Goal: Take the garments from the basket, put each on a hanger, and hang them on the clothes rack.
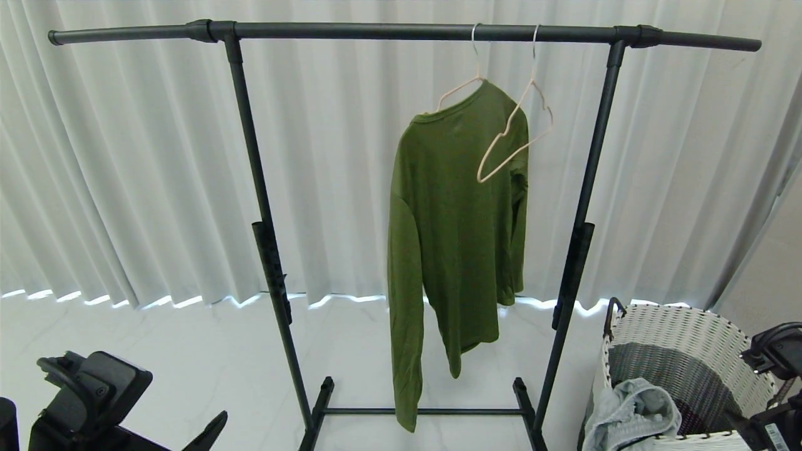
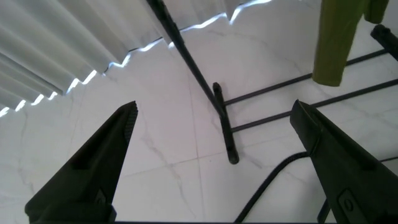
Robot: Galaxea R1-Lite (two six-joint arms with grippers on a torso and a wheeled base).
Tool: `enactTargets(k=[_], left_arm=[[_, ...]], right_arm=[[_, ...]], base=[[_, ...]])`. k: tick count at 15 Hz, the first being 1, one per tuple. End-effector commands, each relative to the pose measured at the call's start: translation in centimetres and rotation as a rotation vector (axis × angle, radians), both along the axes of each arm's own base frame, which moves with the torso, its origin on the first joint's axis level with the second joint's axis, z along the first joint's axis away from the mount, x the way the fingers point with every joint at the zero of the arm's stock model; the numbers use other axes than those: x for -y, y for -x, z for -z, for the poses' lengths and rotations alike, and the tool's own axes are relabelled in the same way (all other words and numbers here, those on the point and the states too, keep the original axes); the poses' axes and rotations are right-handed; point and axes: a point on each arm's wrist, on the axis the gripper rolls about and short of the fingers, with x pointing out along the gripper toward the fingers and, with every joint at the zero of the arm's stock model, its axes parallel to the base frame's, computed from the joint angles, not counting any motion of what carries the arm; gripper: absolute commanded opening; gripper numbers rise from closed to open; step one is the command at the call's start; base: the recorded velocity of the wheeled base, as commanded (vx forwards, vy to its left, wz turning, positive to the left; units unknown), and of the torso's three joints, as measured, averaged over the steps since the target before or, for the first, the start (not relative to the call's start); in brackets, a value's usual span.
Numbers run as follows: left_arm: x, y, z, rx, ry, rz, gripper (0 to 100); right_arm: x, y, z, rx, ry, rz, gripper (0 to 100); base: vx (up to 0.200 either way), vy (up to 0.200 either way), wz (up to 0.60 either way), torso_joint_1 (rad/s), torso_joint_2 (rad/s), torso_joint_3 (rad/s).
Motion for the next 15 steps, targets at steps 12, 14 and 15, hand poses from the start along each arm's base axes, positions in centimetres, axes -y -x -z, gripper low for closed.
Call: enactTargets(k=[12, 14, 15], left_arm=[[0.5, -1.1, -0.4, -0.011, -0.002, 0.008, 100], [0.7, -1.0, -0.5, -0.004, 0.000, 0.028, 100], [0.9, -1.0, -0.6, 0.000, 0.001, 0.041, 100]], right_arm=[[-0.6, -0.3, 1.3, -0.087, -0.082, -0.128, 100], [-1.2, 0.0, 2.1, -0.138, -0.147, -0.241, 100], [-1.7, 0.2, 2.7, -0.180, -0.161, -0.288, 100]], base=[[0.133, -0.050, 0.00, 0.001, 0.00, 0.004], [0.000, 0.000, 0.00, 0.000, 0.00, 0.000], [0.000, 0.000, 0.00, 0.000, 0.00, 0.000]])
